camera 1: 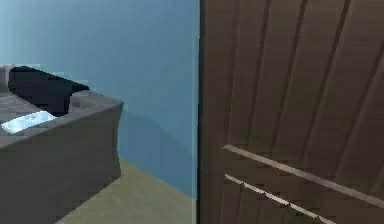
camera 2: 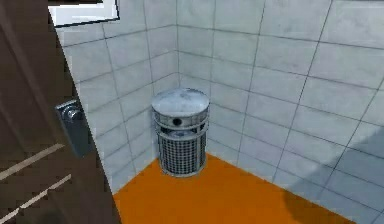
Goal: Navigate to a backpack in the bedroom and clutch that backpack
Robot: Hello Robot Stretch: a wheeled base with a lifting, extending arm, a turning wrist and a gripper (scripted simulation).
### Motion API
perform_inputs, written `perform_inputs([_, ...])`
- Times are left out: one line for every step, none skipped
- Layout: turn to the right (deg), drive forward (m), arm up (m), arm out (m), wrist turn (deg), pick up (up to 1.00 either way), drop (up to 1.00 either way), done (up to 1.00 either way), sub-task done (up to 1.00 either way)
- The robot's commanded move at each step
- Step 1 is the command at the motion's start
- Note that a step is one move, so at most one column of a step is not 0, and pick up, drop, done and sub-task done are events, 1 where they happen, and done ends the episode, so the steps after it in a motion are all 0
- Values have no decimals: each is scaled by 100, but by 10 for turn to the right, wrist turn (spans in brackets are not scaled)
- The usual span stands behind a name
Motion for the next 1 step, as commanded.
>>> perform_inputs([0,5,0,0,0,0,0,0,0])
